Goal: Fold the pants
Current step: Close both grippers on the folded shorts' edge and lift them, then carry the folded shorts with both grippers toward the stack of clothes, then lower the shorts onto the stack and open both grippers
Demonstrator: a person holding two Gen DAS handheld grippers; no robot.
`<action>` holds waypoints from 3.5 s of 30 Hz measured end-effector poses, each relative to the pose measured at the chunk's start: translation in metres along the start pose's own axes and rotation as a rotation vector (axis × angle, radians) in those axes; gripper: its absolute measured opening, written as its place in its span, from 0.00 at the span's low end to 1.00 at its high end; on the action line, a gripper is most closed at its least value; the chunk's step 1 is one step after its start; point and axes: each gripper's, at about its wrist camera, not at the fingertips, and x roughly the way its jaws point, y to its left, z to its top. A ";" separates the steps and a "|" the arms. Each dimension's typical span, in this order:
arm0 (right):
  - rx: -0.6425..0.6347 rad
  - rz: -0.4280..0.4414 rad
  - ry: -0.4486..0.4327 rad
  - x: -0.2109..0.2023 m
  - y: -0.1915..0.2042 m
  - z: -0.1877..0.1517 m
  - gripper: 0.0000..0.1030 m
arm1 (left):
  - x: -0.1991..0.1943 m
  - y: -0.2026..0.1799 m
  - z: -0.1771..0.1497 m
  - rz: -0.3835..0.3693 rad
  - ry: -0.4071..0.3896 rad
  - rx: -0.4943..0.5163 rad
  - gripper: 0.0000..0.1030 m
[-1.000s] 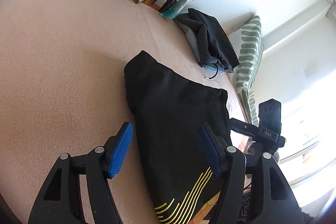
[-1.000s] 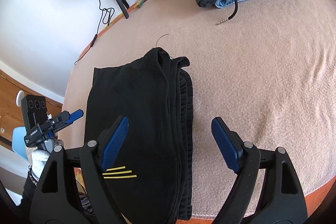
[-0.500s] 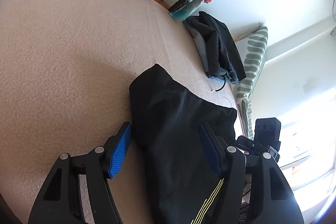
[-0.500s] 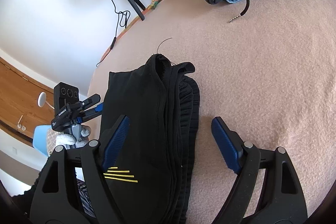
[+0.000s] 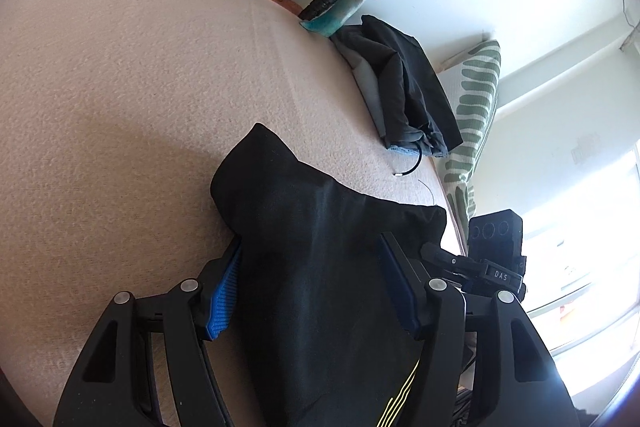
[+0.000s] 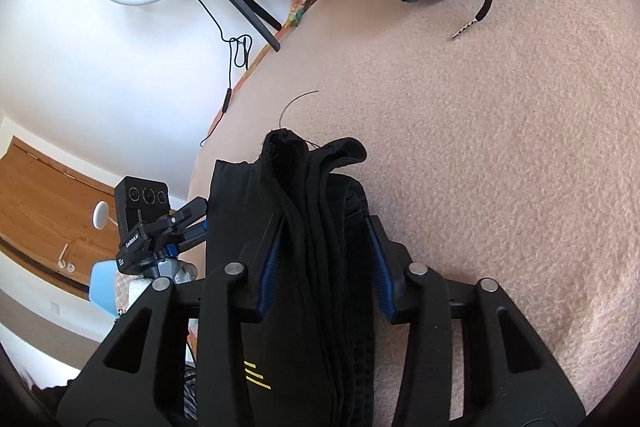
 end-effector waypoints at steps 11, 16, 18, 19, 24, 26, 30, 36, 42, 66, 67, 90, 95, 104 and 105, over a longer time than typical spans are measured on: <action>-0.037 -0.054 -0.037 -0.003 0.013 -0.007 0.21 | -0.004 -0.004 -0.001 0.028 -0.051 0.030 0.17; -0.071 -0.062 -0.061 -0.011 0.024 -0.008 0.17 | -0.011 -0.017 -0.002 0.025 -0.080 0.075 0.14; -0.081 -0.070 -0.074 -0.014 0.029 -0.009 0.16 | -0.014 -0.024 -0.002 0.024 -0.090 0.095 0.13; -0.087 -0.071 -0.080 -0.016 0.032 -0.010 0.15 | -0.016 -0.027 -0.003 0.024 -0.096 0.106 0.12; -0.121 -0.078 -0.128 -0.032 0.050 -0.014 0.14 | -0.032 -0.046 -0.002 -0.007 -0.140 0.152 0.10; -0.139 -0.077 -0.151 -0.042 0.061 -0.015 0.14 | -0.040 -0.056 -0.001 -0.025 -0.162 0.170 0.10; -0.184 -0.065 -0.211 -0.067 0.085 -0.016 0.13 | -0.051 -0.080 0.001 -0.061 -0.198 0.226 0.10; -0.223 -0.062 -0.300 -0.106 0.104 -0.008 0.13 | -0.057 -0.113 0.005 -0.116 -0.234 0.289 0.10; -0.214 -0.071 -0.367 -0.135 0.101 0.008 0.13 | -0.040 -0.138 0.014 -0.147 -0.242 0.327 0.10; -0.247 -0.201 -0.519 -0.237 0.067 0.187 0.13 | 0.063 -0.238 0.119 -0.189 -0.302 0.436 0.10; -0.255 -0.212 -0.519 -0.236 0.067 0.197 0.13 | 0.068 -0.238 0.124 -0.183 -0.304 0.436 0.10; -0.179 -0.479 -0.394 -0.140 -0.025 0.326 0.21 | 0.151 -0.209 0.210 0.142 -0.361 0.514 0.10; -0.159 -0.564 -0.449 -0.158 -0.026 0.319 0.64 | 0.144 -0.203 0.200 0.138 -0.325 0.505 0.11; -0.171 -0.609 -0.500 -0.191 -0.001 0.281 0.77 | 0.112 -0.213 0.171 0.128 -0.283 0.508 0.53; -0.184 -0.619 -0.496 -0.191 0.003 0.275 0.77 | 0.106 -0.214 0.167 0.126 -0.284 0.506 0.56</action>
